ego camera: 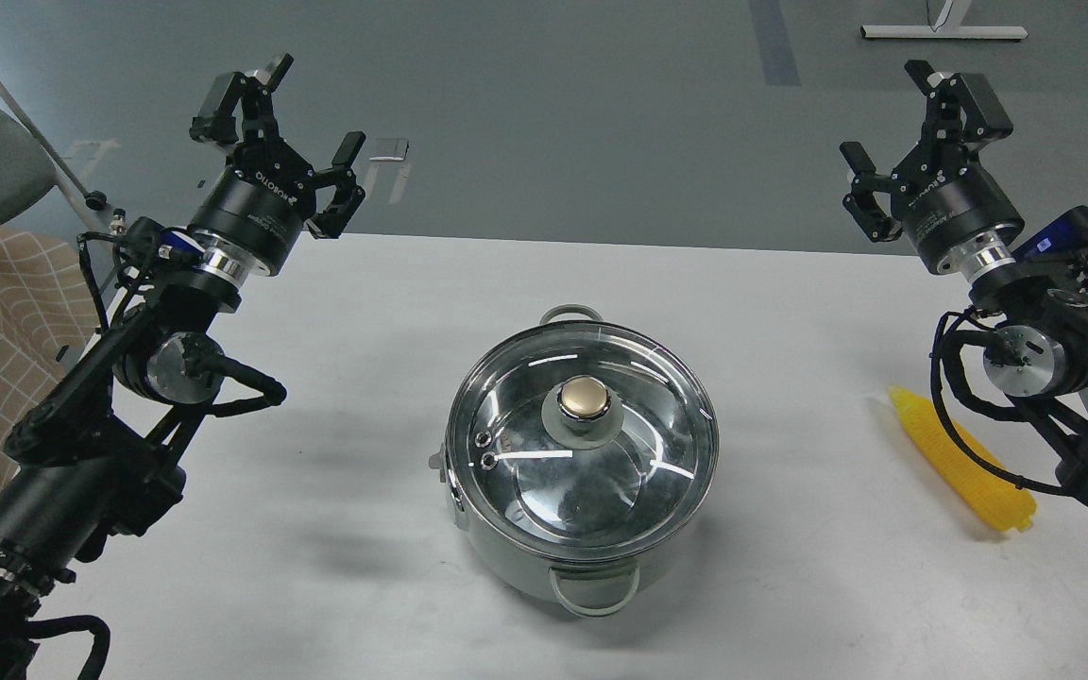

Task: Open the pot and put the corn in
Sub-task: 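Raise the left gripper and open it above the table, then move the left gripper over the pot lid and lower onto the knob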

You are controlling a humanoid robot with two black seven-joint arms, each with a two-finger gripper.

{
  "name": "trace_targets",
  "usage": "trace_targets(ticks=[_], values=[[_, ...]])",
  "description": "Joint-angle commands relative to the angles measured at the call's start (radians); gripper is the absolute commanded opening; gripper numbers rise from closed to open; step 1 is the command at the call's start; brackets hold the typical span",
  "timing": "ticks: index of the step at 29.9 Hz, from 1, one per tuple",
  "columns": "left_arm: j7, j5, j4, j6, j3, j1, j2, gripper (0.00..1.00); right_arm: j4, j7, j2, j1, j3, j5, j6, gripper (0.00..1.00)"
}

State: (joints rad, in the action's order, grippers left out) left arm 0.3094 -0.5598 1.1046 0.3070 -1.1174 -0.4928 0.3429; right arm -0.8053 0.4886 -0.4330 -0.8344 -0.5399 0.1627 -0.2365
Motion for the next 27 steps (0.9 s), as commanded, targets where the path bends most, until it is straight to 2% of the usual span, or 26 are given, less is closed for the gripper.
trace_targets(ticks=[1, 7, 8, 11, 13, 15, 16, 17, 22, 27], values=[[0.004, -0.19, 0.102, 0.004, -0.002, -0.009, 0.045, 0.98, 0.0, 0.0, -0.007, 0.003, 0.001, 0.0, 0.0, 0.99], [0.01, -0.619, 0.354, 0.004, 0.001, -0.046, 0.139, 0.98, -0.002, 0.0, -0.026, 0.011, 0.001, 0.003, 0.002, 0.99], [0.01, -0.62, 0.354, 0.004, 0.001, -0.046, 0.139, 0.98, -0.002, 0.0, -0.026, 0.011, 0.001, 0.003, 0.002, 0.99], [0.06, -0.921, 0.474, 0.003, 0.002, -0.039, 0.174, 0.98, -0.008, 0.0, -0.039, 0.029, 0.001, 0.003, 0.002, 0.99], [0.12, -1.136, 0.547, 0.003, 0.022, -0.03, 0.211, 0.98, -0.02, 0.0, -0.05, 0.047, 0.0, 0.005, 0.003, 0.99], [0.146, -1.216, 0.578, 0.003, 0.05, -0.03, 0.232, 0.98, -0.028, 0.0, -0.059, 0.051, 0.0, 0.005, 0.005, 0.99], [0.174, -1.285, 0.598, -0.003, 0.083, -0.033, 0.251, 0.98, -0.031, 0.0, -0.066, 0.054, 0.0, 0.005, 0.006, 0.99], [0.179, -1.316, 0.606, -0.008, 0.099, -0.035, 0.258, 0.98, -0.031, 0.0, -0.069, 0.054, 0.0, 0.005, 0.006, 0.99], [0.179, -1.598, 0.646, -0.093, 0.263, -0.044, 0.277, 0.98, -0.038, 0.0, -0.082, 0.063, -0.003, 0.005, 0.009, 0.99], [0.179, -1.622, 0.633, -0.19, 0.375, -0.033, 0.269, 0.98, -0.046, 0.0, -0.096, 0.069, -0.005, 0.005, 0.01, 0.99]])
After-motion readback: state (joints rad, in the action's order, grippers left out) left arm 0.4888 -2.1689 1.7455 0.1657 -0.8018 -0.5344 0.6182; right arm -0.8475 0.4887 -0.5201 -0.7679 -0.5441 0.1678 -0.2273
